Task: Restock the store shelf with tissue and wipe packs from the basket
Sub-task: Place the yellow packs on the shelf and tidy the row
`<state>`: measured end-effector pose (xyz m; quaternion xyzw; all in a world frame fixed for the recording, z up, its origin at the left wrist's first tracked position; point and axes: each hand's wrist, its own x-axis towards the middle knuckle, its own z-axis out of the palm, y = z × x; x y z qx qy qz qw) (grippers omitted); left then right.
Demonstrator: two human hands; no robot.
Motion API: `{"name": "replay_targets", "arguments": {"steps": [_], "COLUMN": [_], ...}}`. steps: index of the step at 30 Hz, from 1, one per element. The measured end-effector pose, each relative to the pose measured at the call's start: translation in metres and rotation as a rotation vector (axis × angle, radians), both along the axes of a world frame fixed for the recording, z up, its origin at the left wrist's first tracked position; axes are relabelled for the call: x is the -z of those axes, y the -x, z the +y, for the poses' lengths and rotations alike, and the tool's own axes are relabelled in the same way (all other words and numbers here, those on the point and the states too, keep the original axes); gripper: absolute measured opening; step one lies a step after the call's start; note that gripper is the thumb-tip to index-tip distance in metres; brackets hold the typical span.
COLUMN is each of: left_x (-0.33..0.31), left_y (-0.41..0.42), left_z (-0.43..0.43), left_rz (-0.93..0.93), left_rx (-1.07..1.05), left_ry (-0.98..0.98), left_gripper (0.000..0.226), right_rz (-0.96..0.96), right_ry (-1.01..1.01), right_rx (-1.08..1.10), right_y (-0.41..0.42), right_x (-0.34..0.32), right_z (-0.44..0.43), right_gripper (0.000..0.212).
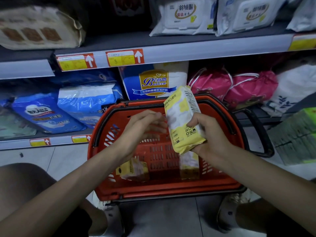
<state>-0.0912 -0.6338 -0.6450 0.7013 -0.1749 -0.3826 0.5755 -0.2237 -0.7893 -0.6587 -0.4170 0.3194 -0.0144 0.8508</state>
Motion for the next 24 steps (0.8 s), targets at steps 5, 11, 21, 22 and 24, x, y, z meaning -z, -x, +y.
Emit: {"name": "replay_targets", "arguments": {"steps": [5, 11, 21, 22, 24], "left_x": [-0.004, -0.016, -0.043, -0.046, -0.056], "left_y": [0.006, 0.017, 0.038, 0.037, 0.034], "left_z": [0.005, 0.008, 0.010, 0.012, 0.014], "left_rz": [-0.038, -0.050, -0.046, -0.039, -0.028], "left_rx": [0.013, 0.013, -0.014, -0.045, -0.081], "left_ry": [-0.003, 0.013, 0.131, 0.147, 0.175], "left_gripper": [0.027, 0.031, 0.034, 0.034, 0.035], "right_rz": [-0.034, -0.036, -0.170, -0.199, -0.269], "right_ry": [0.039, 0.328, 1.150, 1.197, 1.224], "right_rx": [0.019, -0.012, -0.168, -0.171, -0.134], "right_y": [0.002, 0.005, 0.027, 0.029, 0.031], "right_x": [-0.006, -0.014, -0.033, -0.037, -0.048], "right_z": [0.004, 0.018, 0.049, 0.048, 0.047], "right_gripper": [0.062, 0.055, 0.088, 0.085, 0.077]}}
